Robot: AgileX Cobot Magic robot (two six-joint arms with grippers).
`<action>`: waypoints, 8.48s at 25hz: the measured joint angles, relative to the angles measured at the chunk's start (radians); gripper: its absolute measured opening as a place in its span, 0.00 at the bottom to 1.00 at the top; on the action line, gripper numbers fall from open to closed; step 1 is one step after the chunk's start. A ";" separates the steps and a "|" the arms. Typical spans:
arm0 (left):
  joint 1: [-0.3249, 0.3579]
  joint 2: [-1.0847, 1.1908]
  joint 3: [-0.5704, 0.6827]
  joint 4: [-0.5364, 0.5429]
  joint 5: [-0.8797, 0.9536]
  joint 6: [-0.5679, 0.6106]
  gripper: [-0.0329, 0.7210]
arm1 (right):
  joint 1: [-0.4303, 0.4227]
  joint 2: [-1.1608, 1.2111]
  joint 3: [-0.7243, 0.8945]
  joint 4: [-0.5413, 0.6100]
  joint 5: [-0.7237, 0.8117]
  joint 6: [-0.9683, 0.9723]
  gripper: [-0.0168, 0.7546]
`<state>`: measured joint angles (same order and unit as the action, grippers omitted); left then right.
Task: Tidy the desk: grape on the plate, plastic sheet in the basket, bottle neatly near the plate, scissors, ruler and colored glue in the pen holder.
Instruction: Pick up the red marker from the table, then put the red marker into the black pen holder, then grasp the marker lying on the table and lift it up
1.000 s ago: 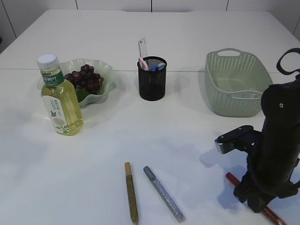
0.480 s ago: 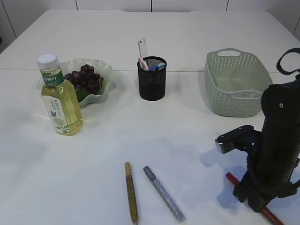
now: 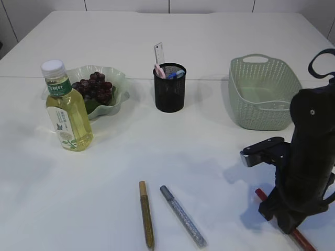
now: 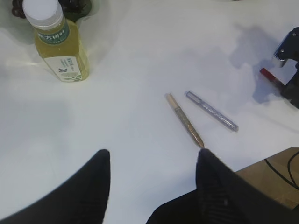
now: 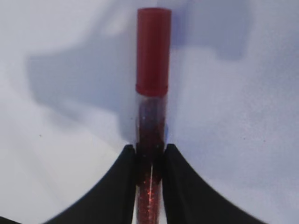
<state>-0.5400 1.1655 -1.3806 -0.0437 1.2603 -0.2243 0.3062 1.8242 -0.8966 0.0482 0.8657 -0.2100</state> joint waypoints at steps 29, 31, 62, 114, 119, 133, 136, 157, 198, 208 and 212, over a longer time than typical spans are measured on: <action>0.000 0.000 0.000 0.000 0.000 0.000 0.61 | 0.041 -0.328 -0.034 0.123 -0.098 0.112 0.23; 0.000 0.000 0.000 0.000 0.000 0.000 0.61 | 0.043 -0.336 -0.034 0.128 -0.151 0.093 0.23; 0.000 0.000 0.000 0.044 0.000 0.021 0.61 | 0.043 -0.009 -0.426 0.202 -1.020 -0.153 0.23; 0.000 0.000 0.000 0.068 0.000 0.021 0.61 | 0.116 0.388 -0.756 0.152 -1.086 -0.133 0.28; 0.000 0.000 0.000 0.068 0.000 0.021 0.61 | 0.116 0.388 -0.756 0.152 -1.058 -0.096 0.43; 0.000 0.000 0.000 0.088 0.000 0.021 0.61 | 0.116 0.254 -0.757 0.152 -0.745 -0.079 0.47; 0.000 0.000 0.000 0.090 0.000 0.021 0.61 | 0.116 0.183 -0.761 0.168 -0.612 -0.079 0.47; 0.000 0.000 0.000 0.090 0.000 0.021 0.61 | 0.117 0.063 -0.815 0.203 0.357 0.155 0.47; 0.000 0.000 0.000 0.173 0.000 0.021 0.60 | 0.402 0.150 -0.448 0.011 0.112 0.446 0.47; 0.000 0.000 0.000 0.173 0.000 0.021 0.60 | 0.424 0.230 -0.448 0.007 0.040 0.436 0.47; 0.000 0.000 0.000 0.179 0.000 0.021 0.60 | 0.426 0.257 -0.448 0.007 0.038 0.435 0.47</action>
<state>-0.5400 1.1655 -1.3806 0.1354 1.2603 -0.2035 0.7321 2.0814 -1.3443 0.0553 0.9033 0.2248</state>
